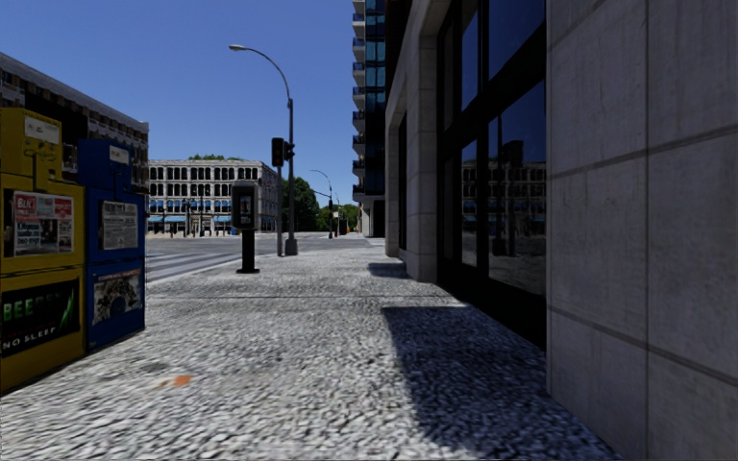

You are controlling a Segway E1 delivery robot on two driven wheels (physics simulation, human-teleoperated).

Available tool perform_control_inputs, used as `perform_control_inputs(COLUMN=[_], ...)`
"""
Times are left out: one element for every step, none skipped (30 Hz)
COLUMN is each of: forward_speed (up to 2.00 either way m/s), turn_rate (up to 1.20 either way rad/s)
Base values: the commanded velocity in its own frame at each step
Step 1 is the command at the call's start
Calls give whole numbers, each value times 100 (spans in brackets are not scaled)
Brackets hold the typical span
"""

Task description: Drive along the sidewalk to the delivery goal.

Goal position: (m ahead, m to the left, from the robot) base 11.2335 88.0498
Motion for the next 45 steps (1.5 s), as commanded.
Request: perform_control_inputs(forward_speed=[200,200,200,200,200,200,200,200,200,200,200,200,200,200,200,200,200,200,200,200,200,200,200,200,200,200,200,200,200,200,200,200,200,200,200,200,200,200,200,200,200,200,200,200,200], turn_rate=[0,0,0,0,0,0,0,0,0,0,0,0,0,0,0,0,0,0,0,0,0,0,0,0,0,0,0,0,0,0,0,0,0,0,0,0,0,0,0,0,0,0,0,0,0])
